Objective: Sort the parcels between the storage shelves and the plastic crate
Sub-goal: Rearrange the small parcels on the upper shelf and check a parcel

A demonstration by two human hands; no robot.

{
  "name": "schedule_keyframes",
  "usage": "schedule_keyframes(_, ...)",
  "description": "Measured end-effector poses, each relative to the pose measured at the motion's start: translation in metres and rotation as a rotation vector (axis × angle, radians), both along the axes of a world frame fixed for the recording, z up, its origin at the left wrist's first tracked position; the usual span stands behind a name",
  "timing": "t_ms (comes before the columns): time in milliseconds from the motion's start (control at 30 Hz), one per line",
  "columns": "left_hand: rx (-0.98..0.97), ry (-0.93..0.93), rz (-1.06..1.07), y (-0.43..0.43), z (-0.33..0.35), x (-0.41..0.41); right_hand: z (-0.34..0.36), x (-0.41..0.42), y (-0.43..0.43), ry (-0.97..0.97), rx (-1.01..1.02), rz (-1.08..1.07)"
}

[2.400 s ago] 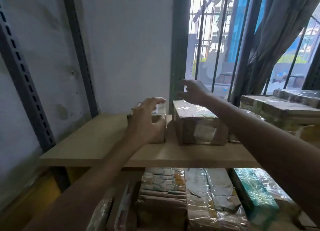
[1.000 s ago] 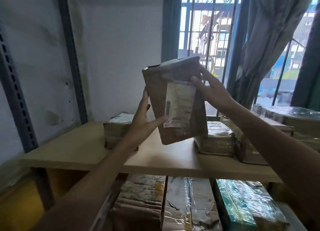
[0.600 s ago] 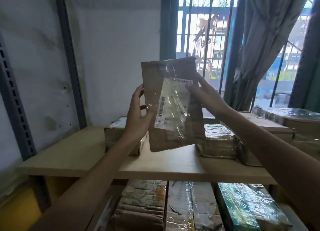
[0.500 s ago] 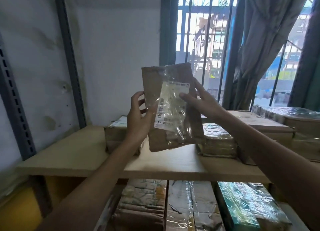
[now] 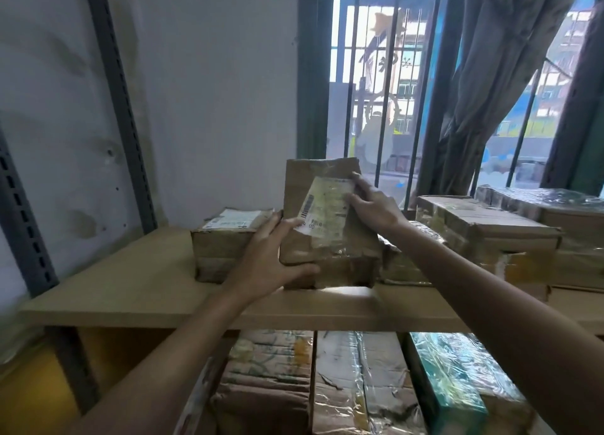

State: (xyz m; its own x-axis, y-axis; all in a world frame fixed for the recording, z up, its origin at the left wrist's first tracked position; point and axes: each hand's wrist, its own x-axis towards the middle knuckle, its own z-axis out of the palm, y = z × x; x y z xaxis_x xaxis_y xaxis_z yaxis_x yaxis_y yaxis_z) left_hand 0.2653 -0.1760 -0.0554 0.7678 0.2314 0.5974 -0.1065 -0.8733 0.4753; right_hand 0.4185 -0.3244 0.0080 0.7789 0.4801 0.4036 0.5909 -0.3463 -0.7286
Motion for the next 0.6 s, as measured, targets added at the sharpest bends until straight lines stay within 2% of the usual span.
schedule_keyframes(67,0.182,-0.042,0.162,0.003,-0.005,0.002,-0.007,0.001,0.004,0.022,-0.049,0.024)
schedule_keyframes(133,0.462,-0.090,0.364,0.005,-0.008,0.007,-0.015,0.000,0.012,0.063,-0.180,0.046)
schedule_keyframes(167,0.533,-0.076,0.426,0.006,-0.007,0.009,-0.017,0.001,0.016,0.064,-0.246,0.026)
schedule_keyframes(333,0.472,-0.002,0.458,0.018,-0.013,0.016,-0.016,0.005,0.036,0.088,-0.351,-0.045)
schedule_keyframes(500,0.453,-0.105,0.412,0.031,-0.012,0.013,-0.022,0.009,0.049,0.220,-0.235,0.014)
schedule_keyframes(600,0.380,-0.087,0.409,0.039,-0.007,0.010,-0.025,0.006,0.055,0.325,-0.170,0.098)
